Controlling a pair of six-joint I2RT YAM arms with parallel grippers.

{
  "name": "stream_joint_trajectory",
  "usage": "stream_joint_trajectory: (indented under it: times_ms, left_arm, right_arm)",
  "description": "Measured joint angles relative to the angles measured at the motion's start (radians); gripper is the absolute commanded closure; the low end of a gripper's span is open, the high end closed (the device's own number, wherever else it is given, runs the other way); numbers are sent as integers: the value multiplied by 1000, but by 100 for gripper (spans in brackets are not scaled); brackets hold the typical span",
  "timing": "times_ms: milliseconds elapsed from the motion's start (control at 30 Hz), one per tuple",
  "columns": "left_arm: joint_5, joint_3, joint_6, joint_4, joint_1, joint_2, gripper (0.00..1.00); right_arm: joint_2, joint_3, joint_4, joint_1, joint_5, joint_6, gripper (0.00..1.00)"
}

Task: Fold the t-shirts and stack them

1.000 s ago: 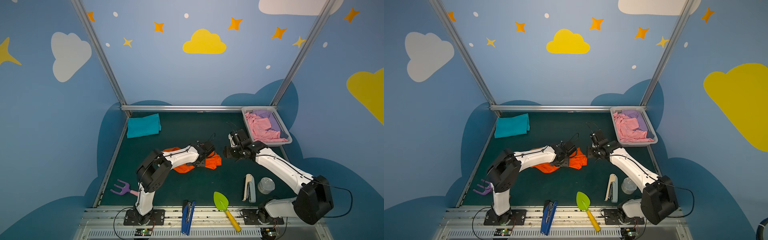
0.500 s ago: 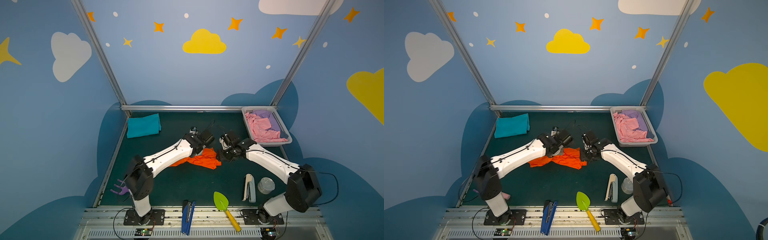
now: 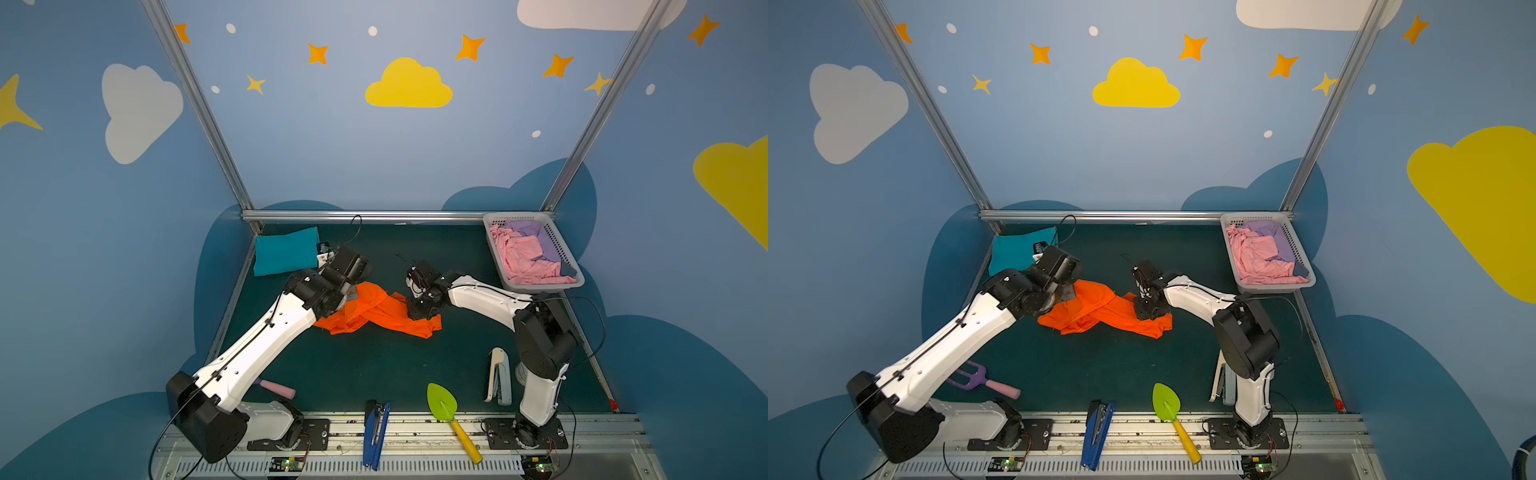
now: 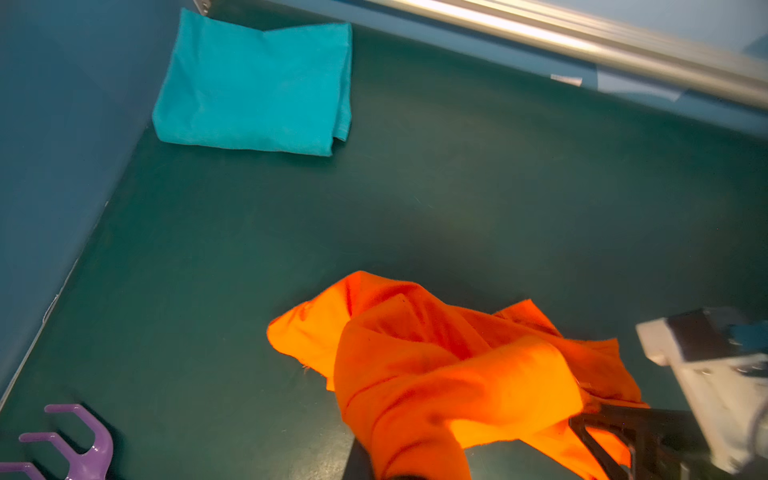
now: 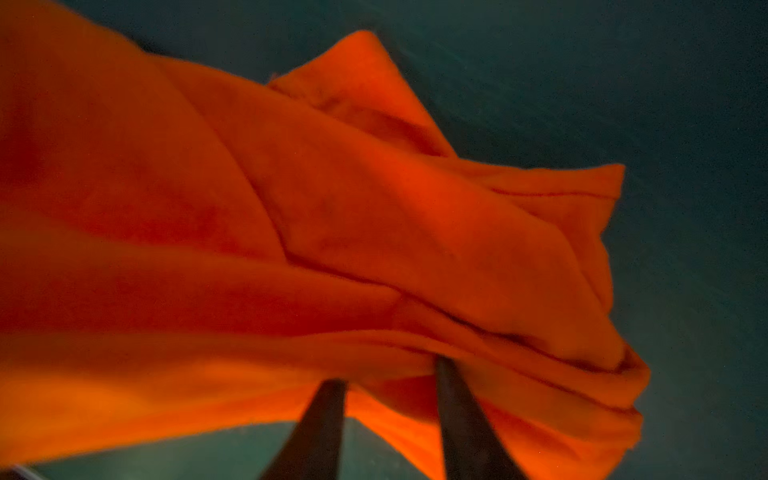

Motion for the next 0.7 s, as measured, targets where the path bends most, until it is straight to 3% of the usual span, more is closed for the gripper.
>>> stream_joint_trajectory:
  times_ms: [133,267,433,700]
  left_arm:
    - [27,5,12,-3,42,-79,96]
    - [54,54,34,-13,66,-98,96]
    - [92,209,69,-23,74,-90,96]
    - [196,578,135,-13,74,-78,96]
  right_arm:
    - [14,31,11,-19,-21,-1,100]
    - [-61,52,4,-39,-8,-11,100]
    - [-297,125,-30,-79,72,-50,100]
    - [-760,145,127,-72,190,-174,100]
